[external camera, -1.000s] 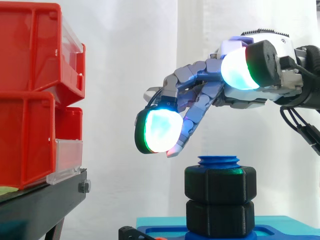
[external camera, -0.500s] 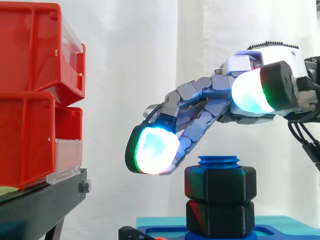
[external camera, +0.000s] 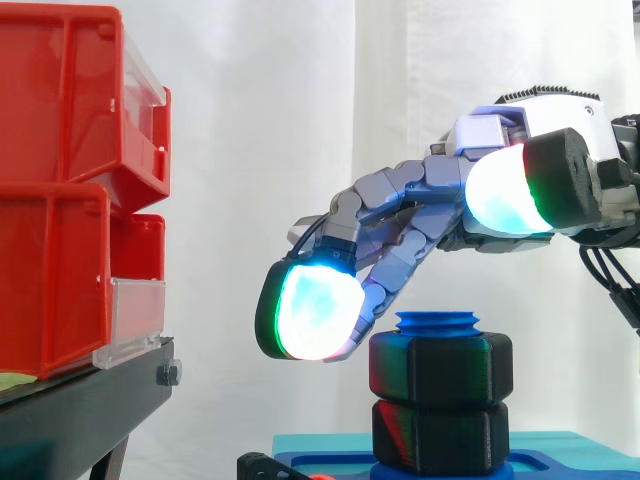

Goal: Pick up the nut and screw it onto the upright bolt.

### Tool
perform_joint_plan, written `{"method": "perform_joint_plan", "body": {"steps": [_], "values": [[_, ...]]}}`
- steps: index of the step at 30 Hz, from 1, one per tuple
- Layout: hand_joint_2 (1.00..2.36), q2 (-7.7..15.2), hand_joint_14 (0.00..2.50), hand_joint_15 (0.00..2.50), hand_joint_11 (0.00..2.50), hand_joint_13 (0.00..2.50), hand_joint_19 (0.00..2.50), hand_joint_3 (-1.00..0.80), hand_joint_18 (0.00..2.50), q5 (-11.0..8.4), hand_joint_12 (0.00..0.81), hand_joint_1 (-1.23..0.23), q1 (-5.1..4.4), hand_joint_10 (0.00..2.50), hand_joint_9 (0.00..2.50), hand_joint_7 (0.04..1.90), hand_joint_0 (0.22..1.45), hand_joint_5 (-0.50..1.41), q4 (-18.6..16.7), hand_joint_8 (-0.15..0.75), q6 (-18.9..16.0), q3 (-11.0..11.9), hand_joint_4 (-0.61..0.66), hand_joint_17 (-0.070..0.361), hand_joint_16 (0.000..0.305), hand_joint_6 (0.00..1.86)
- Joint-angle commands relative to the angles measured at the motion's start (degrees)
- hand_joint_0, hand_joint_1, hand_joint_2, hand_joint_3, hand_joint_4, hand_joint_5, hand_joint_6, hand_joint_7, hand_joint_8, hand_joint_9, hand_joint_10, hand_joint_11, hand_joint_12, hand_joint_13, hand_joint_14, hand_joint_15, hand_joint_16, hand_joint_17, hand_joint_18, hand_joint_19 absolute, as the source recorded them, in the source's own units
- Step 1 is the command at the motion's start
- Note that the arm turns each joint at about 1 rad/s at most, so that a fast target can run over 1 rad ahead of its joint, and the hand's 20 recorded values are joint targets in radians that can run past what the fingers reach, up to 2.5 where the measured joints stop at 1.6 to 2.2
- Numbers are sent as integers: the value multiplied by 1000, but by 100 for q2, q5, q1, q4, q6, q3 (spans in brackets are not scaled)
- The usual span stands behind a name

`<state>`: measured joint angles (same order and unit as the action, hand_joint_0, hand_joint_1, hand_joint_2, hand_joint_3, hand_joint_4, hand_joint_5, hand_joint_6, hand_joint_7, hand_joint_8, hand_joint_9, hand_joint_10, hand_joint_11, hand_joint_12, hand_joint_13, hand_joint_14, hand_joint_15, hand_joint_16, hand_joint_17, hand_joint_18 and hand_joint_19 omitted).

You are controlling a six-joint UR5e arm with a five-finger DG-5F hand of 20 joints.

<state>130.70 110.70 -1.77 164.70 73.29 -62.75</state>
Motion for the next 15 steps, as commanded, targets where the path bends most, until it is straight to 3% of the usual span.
{"method": "perform_joint_plan", "body": {"steps": [1, 15], "values": [[1000, 8, 0, 0, 0, 248, 0, -500, 0, 4, 311, -189, 2, 0, 793, 917, 506, -78, 0, 272, 1, 0, 280, 91, 40, 504], [1000, -1, 0, 0, 0, 332, 0, -500, 0, 4, 299, -215, 2, 0, 875, 1090, 518, -43, 62, 289, 1, 0, 254, 78, 35, 505]]}}
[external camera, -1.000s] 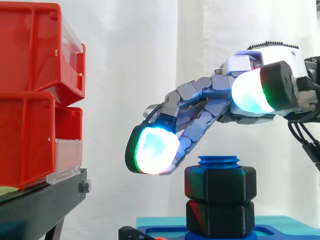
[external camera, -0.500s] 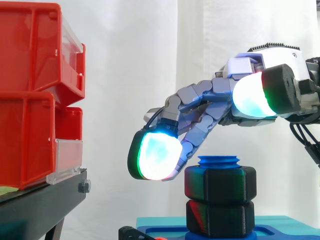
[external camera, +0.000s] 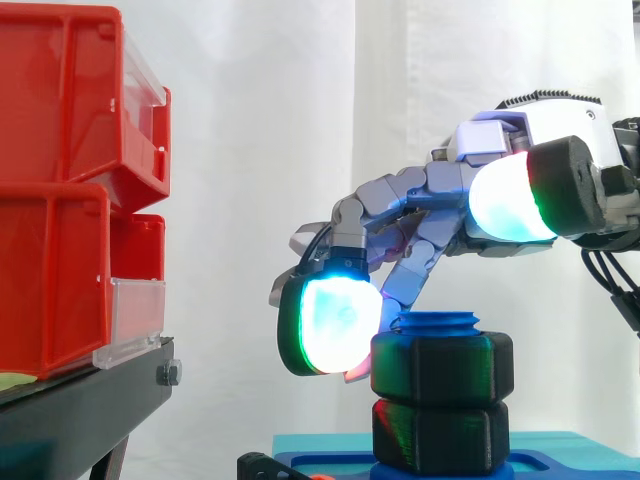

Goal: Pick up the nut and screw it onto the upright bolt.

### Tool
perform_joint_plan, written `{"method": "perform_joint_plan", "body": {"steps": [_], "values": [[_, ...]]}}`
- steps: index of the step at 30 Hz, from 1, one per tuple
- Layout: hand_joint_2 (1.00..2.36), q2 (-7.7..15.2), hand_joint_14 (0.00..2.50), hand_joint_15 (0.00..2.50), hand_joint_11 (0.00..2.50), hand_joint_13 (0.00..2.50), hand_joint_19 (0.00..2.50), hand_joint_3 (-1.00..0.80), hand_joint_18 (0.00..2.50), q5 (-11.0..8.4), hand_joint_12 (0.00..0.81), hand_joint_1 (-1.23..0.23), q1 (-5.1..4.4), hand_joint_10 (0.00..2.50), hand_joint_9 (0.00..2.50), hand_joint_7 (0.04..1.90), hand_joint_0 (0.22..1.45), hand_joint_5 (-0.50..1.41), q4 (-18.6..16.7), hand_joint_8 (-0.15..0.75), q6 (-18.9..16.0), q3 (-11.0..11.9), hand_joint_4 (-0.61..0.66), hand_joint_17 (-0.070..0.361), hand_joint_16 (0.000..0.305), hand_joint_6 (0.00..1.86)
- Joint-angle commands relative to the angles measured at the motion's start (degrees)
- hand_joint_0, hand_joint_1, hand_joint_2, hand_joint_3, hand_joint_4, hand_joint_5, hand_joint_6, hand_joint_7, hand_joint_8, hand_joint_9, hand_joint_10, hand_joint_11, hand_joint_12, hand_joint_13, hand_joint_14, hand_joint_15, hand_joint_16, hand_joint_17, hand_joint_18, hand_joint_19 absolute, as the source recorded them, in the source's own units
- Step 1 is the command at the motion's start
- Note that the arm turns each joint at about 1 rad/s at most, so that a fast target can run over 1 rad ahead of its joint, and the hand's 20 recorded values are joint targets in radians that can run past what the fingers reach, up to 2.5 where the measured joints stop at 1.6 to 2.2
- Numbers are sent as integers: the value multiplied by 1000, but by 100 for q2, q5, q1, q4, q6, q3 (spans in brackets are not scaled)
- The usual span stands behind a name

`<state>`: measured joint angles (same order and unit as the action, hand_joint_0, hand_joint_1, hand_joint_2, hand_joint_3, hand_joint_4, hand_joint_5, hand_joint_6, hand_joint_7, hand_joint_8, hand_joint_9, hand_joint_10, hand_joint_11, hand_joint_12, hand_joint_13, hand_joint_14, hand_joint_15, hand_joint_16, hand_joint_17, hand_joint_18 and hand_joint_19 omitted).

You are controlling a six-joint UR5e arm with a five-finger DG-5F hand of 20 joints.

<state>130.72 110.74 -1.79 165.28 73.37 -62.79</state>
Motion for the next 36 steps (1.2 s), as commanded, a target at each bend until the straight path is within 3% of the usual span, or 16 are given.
{"method": "perform_joint_plan", "body": {"steps": [1, 12, 25, 36], "values": [[1000, -3, 0, 0, 0, 333, 0, -500, 0, 0, 298, -216, 21, 0, 877, 1096, 518, -41, 4, 287, -7, 4, 248, 78, 34, 505], [1000, -3, 0, 0, 0, 402, 0, -500, 48, 18, 285, -236, 39, 0, 962, 1217, 525, -12, -92, 299, 2, 4, 205, 71, 31, 504], [1000, -3, 0, 0, 0, 562, 0, -500, 208, 44, 258, -268, 188, 0, 1199, 1335, 535, 55, -83, 286, -16, 4, 139, 58, 26, 502], [1000, -3, 0, 0, 19, 841, 0, -500, 549, 132, 186, -315, 241, 2, 1552, 1411, 540, 96, 22, 235, -16, 4, 105, 41, 18, 500]]}}
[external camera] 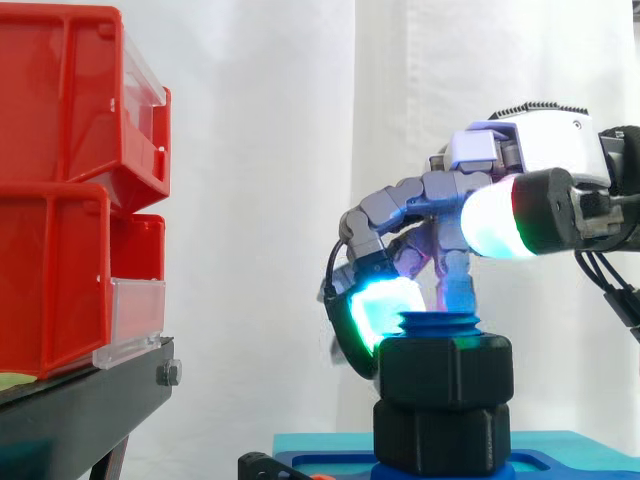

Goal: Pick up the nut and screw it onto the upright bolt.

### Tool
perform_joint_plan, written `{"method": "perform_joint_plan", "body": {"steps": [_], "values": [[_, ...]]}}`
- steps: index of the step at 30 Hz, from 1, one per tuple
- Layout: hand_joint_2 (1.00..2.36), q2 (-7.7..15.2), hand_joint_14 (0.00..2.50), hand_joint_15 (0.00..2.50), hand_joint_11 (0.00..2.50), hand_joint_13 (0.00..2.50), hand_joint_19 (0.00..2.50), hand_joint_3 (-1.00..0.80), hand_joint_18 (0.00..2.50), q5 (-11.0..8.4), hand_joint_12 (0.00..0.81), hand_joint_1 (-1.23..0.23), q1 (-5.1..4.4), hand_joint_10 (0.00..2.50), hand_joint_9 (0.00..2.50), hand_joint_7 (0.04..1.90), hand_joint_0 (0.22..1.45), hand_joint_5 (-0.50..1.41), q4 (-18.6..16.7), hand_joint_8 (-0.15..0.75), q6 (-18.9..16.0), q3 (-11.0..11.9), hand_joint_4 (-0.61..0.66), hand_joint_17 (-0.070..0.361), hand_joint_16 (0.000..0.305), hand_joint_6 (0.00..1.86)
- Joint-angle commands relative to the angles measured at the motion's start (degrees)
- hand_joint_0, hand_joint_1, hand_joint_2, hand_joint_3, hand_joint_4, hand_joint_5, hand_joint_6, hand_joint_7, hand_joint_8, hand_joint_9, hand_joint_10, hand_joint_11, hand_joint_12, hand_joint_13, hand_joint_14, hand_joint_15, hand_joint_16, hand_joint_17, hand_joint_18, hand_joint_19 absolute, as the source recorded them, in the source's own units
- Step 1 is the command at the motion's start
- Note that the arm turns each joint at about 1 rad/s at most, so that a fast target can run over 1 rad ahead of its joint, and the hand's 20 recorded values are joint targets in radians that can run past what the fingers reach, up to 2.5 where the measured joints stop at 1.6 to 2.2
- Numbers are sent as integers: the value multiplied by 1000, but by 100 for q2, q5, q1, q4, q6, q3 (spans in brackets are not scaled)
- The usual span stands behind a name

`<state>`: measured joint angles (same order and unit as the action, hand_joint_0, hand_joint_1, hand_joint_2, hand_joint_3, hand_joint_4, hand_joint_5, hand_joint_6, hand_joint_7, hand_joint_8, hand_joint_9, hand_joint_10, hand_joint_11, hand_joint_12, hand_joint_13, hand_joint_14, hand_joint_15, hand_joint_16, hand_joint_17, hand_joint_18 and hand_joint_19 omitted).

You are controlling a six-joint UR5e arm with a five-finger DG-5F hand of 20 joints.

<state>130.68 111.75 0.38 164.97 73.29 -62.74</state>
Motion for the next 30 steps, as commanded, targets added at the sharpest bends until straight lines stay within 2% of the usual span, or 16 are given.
{"method": "perform_joint_plan", "body": {"steps": [1, 3, 5, 7, 8, 11, 18, 23, 26, 27, 30], "values": [[1000, 1, 0, 0, 26, 843, 0, -500, 553, 40, 185, -316, 33, 0, 1557, 1407, 540, 96, 44, 235, 2, 8, 99, 40, 18, 500], [1000, 1, 0, 0, 10, 831, 0, -500, 536, 57, 192, -318, 33, 0, 1509, 1373, 539, 84, 17, 243, 2, 8, 121, 41, 18, 502], [1000, 1, 0, 0, 0, 764, 0, -500, 471, 57, 212, -305, 33, 1, 1358, 1266, 536, 48, 8, 265, -7, 8, 137, 45, 20, 504], [1000, 1, 0, 0, 10, 726, 0, -500, 422, 57, 228, -293, 33, 0, 1320, 1172, 533, 14, 0, 275, -7, 17, 174, 51, 23, 505], [1000, 1, 0, 0, 0, 702, 0, -500, 402, 57, 236, -289, 33, 0, 1250, 1085, 532, -13, -9, 284, -7, 25, 223, 53, 24, 505], [1000, 1, 0, 0, 0, 674, 0, -500, 386, 75, 245, -284, 50, 1, 1219, 965, 526, -53, 44, 285, -7, 192, 260, 56, 25, 504], [1000, 1, 0, 0, 0, 463, 0, -500, 205, 189, 297, -268, 129, 0, 885, 705, 499, -175, 114, 268, 2, 254, 169, 78, 35, 502], [1000, 1, 0, 0, 0, 345, 0, -500, 91, 286, 303, -265, 173, 0, 751, 641, 494, -192, 96, 247, 2, 272, 145, 86, 38, 501], [1000, 1, 0, 0, 0, 167, 0, -500, 0, 259, 317, -256, 129, 0, 629, 615, 487, -197, 35, 237, 10, 272, 133, 92, 41, 501], [1000, 1, 0, 0, 0, 0, 0, -500, 0, 250, 337, -228, 94, 0, 451, 622, 482, -204, 17, 228, 10, 272, 122, 103, 46, 501], [1000, 10, 0, 0, 0, 0, 0, -500, 0, 198, 329, -210, 41, 0, 198, 611, 467, -213, 0, 200, 10, 236, 108, 111, 49, 501]]}}
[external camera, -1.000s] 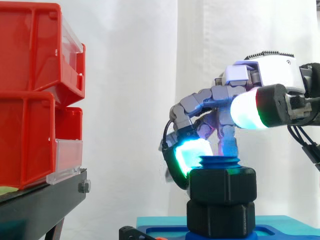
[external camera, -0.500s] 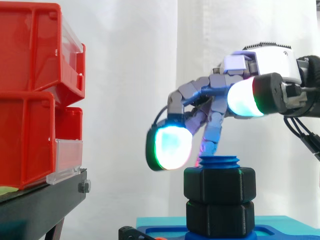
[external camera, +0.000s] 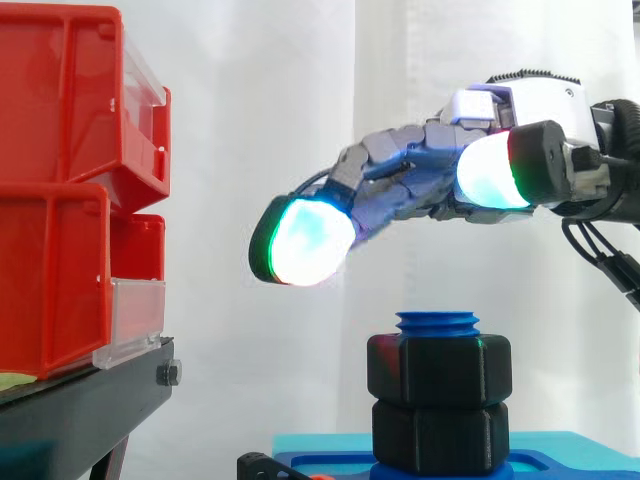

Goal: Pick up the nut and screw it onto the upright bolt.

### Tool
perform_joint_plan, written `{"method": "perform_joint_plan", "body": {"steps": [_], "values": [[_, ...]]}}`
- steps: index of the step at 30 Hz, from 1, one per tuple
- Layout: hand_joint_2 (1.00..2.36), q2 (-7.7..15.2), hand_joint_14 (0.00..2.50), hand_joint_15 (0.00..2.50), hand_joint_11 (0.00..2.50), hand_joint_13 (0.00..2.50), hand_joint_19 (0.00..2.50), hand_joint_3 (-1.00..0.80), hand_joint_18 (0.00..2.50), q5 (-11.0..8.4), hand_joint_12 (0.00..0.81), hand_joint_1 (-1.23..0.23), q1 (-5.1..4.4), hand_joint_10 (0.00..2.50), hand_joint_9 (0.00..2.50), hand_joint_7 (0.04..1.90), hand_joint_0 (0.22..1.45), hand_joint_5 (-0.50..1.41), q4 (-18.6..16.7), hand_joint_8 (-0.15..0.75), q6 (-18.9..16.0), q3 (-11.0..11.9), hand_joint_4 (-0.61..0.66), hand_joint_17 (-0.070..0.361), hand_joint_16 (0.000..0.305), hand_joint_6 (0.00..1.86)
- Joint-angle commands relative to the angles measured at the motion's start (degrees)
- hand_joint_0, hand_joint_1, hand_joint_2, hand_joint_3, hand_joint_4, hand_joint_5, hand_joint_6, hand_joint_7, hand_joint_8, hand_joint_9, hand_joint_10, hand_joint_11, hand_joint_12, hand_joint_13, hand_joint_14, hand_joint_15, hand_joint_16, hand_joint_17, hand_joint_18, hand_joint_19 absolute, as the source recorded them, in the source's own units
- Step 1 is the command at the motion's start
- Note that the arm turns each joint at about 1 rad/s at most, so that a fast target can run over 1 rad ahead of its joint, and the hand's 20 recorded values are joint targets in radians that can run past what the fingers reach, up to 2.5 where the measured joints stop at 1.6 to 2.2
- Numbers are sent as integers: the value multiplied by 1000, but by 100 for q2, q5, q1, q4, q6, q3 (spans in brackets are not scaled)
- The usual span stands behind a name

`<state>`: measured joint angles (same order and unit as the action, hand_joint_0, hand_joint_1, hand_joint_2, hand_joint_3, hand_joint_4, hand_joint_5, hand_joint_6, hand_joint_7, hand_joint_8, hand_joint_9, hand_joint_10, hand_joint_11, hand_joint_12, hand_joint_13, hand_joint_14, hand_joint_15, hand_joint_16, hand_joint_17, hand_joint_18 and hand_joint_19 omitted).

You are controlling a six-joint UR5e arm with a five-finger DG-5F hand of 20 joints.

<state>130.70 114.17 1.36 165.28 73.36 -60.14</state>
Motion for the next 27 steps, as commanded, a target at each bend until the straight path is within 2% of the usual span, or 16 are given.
{"method": "perform_joint_plan", "body": {"steps": [1, 5, 7, 11, 20, 27], "values": [[1000, -1, 0, 0, 0, 0, 0, -500, 0, -61, 329, -206, -75, 0, 153, 614, 466, -214, -40, 193, -6, -33, 105, 111, 49, 501], [1000, -1, 0, 0, 0, 0, 0, -500, 0, -158, 332, -149, -224, 0, 53, 619, 453, -199, 13, 185, -15, -33, 127, 117, 52, 501], [1000, 8, 0, 0, 0, 0, 0, -500, 0, -272, 333, -123, -294, 0, 29, 625, 452, -192, 180, 185, -15, -59, 135, 118, 52, 501], [1000, -1, 0, 0, 0, 0, 0, -500, 0, -342, 332, -85, -356, 0, 0, 634, 450, -188, 145, 175, -41, -217, 140, 119, 53, 501], [1000, 17, 0, 0, 0, 0, 0, -500, 0, -351, 330, -84, -374, 0, 0, 656, 453, -183, -40, 180, -94, -261, 140, 118, 52, 501], [1000, 26, 0, 0, 0, 0, 0, -500, 0, -342, 330, -106, -365, 0, 95, 699, 459, -166, -49, 201, -94, -287, 168, 116, 51, 502]]}}
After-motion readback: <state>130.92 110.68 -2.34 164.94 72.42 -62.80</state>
